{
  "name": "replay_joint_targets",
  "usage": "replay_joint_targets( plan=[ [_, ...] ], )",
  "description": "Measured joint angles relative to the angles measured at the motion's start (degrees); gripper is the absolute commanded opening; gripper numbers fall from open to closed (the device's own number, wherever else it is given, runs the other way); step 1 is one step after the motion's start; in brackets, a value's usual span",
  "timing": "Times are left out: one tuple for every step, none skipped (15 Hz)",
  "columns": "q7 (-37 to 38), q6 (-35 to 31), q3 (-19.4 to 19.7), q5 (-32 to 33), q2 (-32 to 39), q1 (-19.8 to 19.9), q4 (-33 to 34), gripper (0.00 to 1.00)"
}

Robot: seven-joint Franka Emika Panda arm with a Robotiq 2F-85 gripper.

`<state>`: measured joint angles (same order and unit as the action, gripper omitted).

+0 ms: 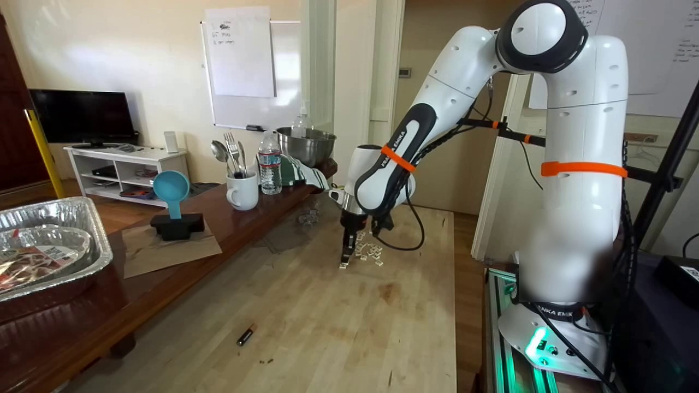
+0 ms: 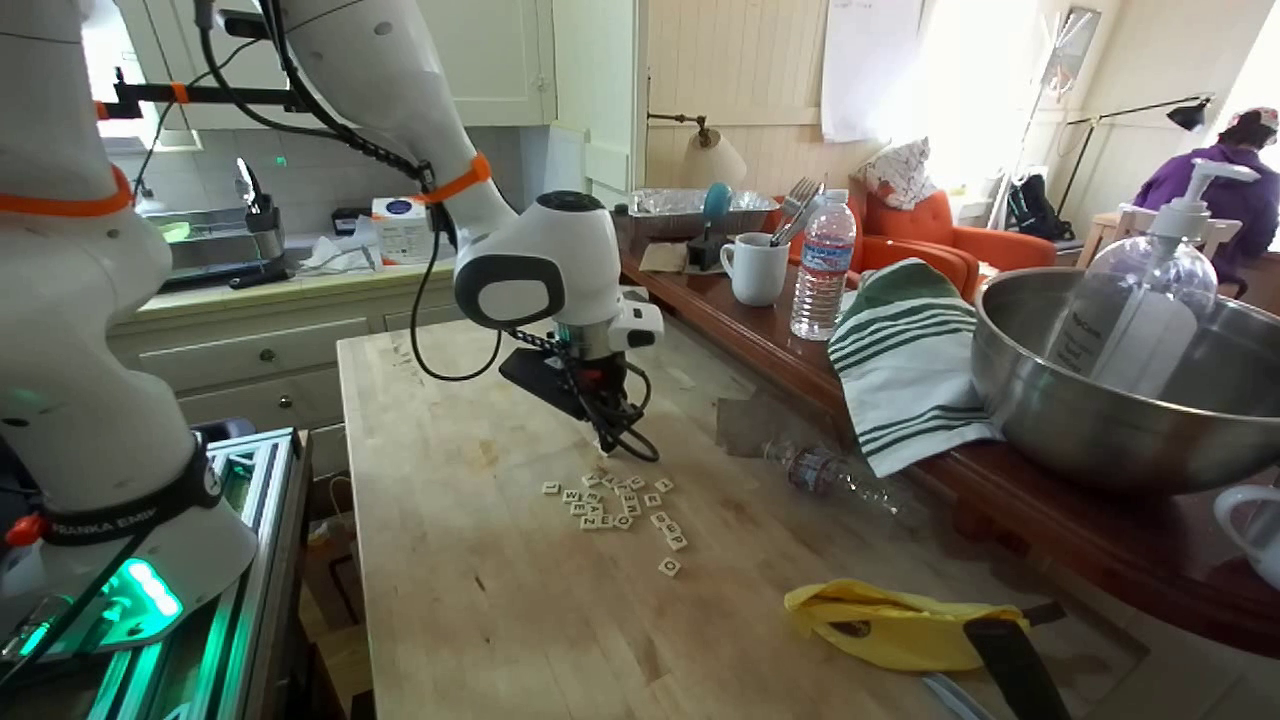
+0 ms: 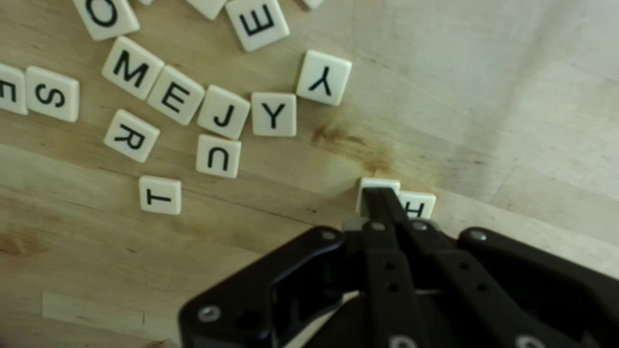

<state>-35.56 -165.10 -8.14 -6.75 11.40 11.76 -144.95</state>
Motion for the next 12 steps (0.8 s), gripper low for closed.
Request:
replay_joint_targets(
  plan=[
    [-0.26, 0.00, 0.00, -0.59, -0.16, 0.04, -0.22, 0.00],
    [-0.66, 0.00, -0.02, -1.26, -0.38, 0.14, -0.48, 0.00],
    [-1.08, 0.00, -0.03, -2.10, -0.68, 0.30, -0.72, 0.00],
    [-1.83, -0.01, -0.14, -3.33, -0.97, 0.52, -0.85, 0.00],
    [-2.82, -0.01, -0.36, -4.88, -1.29, 0.84, -0.90, 0.00],
    [-3.97, -0.01, -0.60, -6.57, -1.60, 1.17, -0.90, 0.00],
    [-5.12, -0.01, -0.76, -8.17, -1.91, 1.41, -0.90, 0.00],
    [-6.12, -0.01, -0.78, -9.49, -2.24, 1.53, -0.90, 0.00],
    [-6.79, -0.01, -0.81, -10.33, -2.54, 1.70, -0.90, 0.00],
    [-7.15, -0.05, -0.79, -10.71, -2.82, 1.92, -0.90, 0.00],
    [-7.19, -0.11, -0.64, -10.73, -3.02, 2.12, -0.90, 0.00],
    [-7.19, -0.28, -0.31, -10.73, -3.13, 2.26, -0.90, 0.00]
  ],
)
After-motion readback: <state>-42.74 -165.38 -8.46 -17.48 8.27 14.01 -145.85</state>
